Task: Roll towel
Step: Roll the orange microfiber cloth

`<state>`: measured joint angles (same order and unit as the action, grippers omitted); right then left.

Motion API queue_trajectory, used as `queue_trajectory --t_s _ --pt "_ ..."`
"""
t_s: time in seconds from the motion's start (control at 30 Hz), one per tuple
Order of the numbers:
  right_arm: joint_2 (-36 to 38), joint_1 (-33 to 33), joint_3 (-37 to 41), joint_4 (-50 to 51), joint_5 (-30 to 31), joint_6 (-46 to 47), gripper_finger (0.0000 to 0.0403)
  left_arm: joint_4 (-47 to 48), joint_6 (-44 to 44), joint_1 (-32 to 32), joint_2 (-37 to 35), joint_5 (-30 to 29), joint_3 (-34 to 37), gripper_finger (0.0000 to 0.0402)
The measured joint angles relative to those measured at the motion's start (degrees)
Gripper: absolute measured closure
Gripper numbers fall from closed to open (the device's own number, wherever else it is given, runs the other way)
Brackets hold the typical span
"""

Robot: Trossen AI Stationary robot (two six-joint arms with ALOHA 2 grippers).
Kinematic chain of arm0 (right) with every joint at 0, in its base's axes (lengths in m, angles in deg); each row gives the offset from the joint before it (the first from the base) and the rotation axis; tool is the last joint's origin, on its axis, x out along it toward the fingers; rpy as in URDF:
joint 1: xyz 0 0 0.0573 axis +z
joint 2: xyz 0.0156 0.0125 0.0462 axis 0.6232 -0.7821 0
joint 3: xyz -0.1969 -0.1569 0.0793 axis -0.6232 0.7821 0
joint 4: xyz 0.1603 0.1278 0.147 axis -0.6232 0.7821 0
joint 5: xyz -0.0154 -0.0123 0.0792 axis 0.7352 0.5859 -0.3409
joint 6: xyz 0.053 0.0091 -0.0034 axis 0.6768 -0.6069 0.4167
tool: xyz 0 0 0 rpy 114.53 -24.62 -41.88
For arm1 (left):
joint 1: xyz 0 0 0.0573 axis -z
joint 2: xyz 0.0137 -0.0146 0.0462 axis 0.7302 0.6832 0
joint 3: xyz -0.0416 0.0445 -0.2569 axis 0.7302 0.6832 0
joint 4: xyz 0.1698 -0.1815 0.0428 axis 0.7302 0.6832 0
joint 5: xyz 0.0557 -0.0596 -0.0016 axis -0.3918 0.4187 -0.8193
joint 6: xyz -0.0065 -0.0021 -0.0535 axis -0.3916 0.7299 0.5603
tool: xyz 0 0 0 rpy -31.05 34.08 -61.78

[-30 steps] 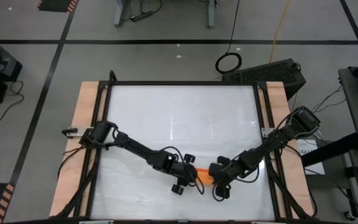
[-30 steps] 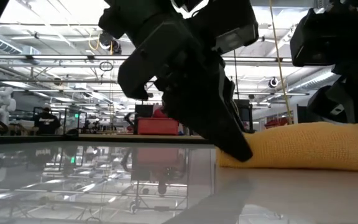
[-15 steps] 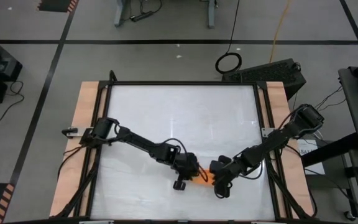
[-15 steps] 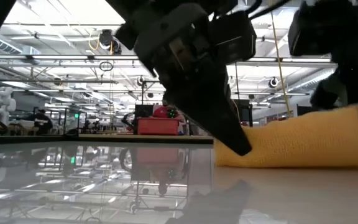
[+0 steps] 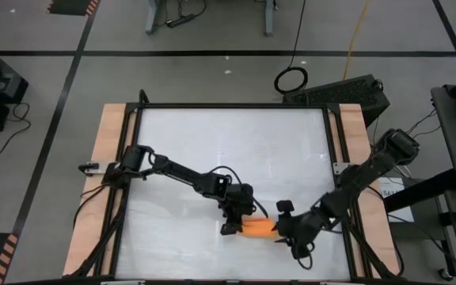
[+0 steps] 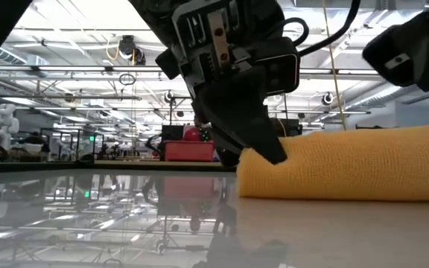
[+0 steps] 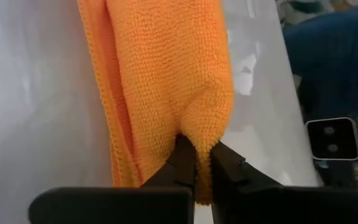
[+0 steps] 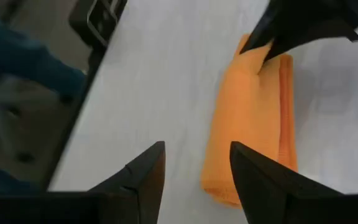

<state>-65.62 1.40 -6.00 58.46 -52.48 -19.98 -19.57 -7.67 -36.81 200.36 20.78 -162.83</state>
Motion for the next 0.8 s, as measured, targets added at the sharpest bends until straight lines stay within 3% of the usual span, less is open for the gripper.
queue_trajectory --t_s 0.27,0.6,0.8 --pt "-3.78 4.10 0.00 1.46 11.14 -2.42 0.0232 0.37 1.76 -1.40 0.00 3.10 0.00 0.0386" --pt "-9.39 3.88 0.00 0.80 11.80 -1.94 0.0231 1.99 2.87 -3.27 0.00 4.68 0.00 0.0386" --pt "-12.76 2.29 0.00 1.05 14.29 6.58 0.0245 3.44 3.05 -3.44 -0.02 6.16 0.00 0.0386"
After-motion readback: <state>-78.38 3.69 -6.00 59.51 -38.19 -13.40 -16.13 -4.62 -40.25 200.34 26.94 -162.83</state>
